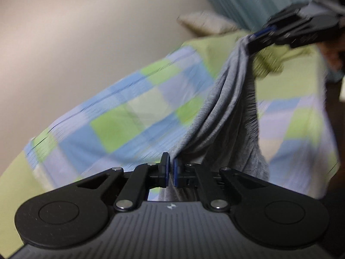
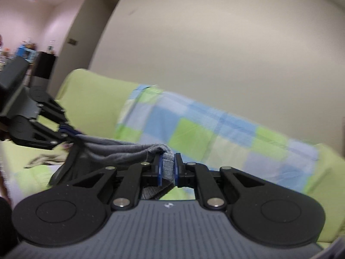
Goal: Fold clothes
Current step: 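Lift the grey shirt with both grippers and carry it onto the checked sheet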
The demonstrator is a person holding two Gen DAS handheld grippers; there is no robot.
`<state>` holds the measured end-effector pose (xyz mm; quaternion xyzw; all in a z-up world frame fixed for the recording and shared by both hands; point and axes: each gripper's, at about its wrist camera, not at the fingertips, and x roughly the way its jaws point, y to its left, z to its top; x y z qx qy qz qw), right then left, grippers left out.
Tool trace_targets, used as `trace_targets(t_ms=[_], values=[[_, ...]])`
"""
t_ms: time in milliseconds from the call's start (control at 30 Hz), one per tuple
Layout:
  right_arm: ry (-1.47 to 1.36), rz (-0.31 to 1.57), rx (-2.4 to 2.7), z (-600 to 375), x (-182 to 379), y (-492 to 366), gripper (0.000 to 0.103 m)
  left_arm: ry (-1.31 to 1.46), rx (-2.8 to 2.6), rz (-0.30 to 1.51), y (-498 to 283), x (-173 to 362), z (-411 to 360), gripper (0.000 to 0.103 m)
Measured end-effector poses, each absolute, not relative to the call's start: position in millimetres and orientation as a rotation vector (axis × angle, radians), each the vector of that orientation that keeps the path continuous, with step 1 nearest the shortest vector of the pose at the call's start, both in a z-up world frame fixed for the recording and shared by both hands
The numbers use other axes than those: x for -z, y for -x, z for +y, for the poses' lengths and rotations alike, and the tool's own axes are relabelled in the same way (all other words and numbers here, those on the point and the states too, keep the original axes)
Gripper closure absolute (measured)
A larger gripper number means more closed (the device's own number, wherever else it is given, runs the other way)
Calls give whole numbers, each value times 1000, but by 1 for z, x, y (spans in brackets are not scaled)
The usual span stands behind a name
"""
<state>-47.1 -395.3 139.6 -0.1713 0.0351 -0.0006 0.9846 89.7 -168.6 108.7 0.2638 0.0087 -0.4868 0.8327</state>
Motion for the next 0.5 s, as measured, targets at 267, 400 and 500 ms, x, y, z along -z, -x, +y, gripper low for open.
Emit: trace_targets(t_ms=[267,400,500], values=[[537,-67,246,-418,-207,110,95,-315,1289,-19,-47,-147,-191,101],[671,-96,275,-423,-232,102,95,-172,1353,41,-58,-148,-197,101],[745,-80,250,-431,-238,67,95,-94,1342,145,-89,-125,-208,101]])
